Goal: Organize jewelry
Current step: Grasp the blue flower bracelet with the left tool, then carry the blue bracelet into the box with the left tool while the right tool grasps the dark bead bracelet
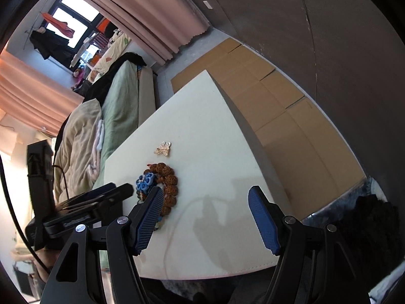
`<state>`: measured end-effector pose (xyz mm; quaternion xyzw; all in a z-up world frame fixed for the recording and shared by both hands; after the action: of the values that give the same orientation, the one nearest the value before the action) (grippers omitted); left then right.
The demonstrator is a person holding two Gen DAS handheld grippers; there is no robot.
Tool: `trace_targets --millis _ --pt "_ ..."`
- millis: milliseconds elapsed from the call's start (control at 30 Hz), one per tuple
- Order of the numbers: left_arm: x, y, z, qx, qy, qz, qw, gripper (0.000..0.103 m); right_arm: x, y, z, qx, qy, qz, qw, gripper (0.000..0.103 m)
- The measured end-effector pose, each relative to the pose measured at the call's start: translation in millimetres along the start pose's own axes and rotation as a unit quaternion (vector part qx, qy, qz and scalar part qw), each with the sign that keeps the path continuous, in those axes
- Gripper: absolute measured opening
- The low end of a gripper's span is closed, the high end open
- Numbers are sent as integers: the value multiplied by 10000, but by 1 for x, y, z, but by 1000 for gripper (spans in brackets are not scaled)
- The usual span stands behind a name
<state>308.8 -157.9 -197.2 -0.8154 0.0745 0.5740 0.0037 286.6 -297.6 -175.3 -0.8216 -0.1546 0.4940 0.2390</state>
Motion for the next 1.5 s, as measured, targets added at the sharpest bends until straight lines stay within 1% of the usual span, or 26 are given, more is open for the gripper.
trace_targets --millis 133,200,233,267,333,367,400,433,467,500,533,600,633,733,867,933,1033,1233,1300,1367,1400,1467,1500 --pt "13 3 -1 68 -90 -100 9999 75 2 3 1 95 -50 -42 9999 70" --pt "20 2 -1 106 -150 -187 9997 67 4 3 1 145 -115 -129 9997 74" --pt "23 2 0 98 -196 -175 9996 59 4 2 3 159 -146 -157 9996 81" --pt "27 2 0 74 -246 -157 9995 53 5 1 4 168 -174 -189 9995 84" --pt "28 -3 -1 24 -234 -266 9994 41 6 0 6 140 -197 -182 9995 86" --pt "26 -5 -1 -14 -200 -231 9995 36 8 -1 7 138 -230 -179 9995 88" --pt "24 -6 -2 -73 -156 -148 9997 35 10 -2 8 147 -274 -184 9993 88" --pt "20 -6 -2 -122 -105 -53 9999 31 11 -3 8 151 -290 -201 9993 88" --pt "16 -7 -3 -130 -53 -36 9999 22 13 -4 9 147 -303 -205 9992 88" --pt "10 -9 -4 -110 34 -73 9999 6 15 -5 10 135 -318 -194 9992 88" --pt "7 -10 -3 -118 45 -53 9999 5 17 -7 11 123 -349 -207 9991 88" --pt "0 -11 -3 -183 88 52 9998 5 20 -12 13 104 -394 -273 9988 88" --pt "-4 -13 -3 -169 157 42 9997 5 21 -14 13 79 -415 -281 9987 88" --pt "-14 -15 -5 -163 264 96 9995 5 25 -19 16 14 -462 -258 9986 88" --pt "-25 -18 -7 -272 415 232 9985 5 28 -24 20 2 -519 -257 9983 88" --pt "-34 -18 -8 -309 498 350 9977 5 28 -26 20 8 -533 -252 9983 88" --pt "-50 -18 -10 -317 661 425 9964 5 27 -28 21 -10 -548 -264 9981 88" --pt "-81 -31 -10 -469 951 485 9932 4 34 -52 27 -288 -638 -370 9969 87" --pt "-90 -38 -7 -527 1028 476 9922 4 41 -63 33 -429 -747 -410 9954 82" --pt "-97 -44 -4 -577 1082 472 9913 4 50 -71 39 -527 -879 -444 9937 69" --pt "-102 -49 -2 -616 1122 466 9907 4 55 -74 42 -565 -953 -433 9929 66" --pt "-107 -55 2 -667 1166 463 9899 4 66 -79 50 -632 -1114 -379 9910 55" --pt "-111 -59 3 -699 1194 458 9893 4 72 -80 54 -656 -1205 -351 9899 53"
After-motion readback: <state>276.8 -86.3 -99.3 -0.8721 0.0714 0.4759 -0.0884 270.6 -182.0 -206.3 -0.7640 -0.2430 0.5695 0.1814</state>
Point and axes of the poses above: each gripper's, at about its wrist camera, not at the fingertips, and x roughly the way its jaws point, y to its right, z to its underside, the point moved 10 cm from there along x, roughly the way its jaws point, and after that the axes turned 2 degrees about -z, right-handed, at the moved point
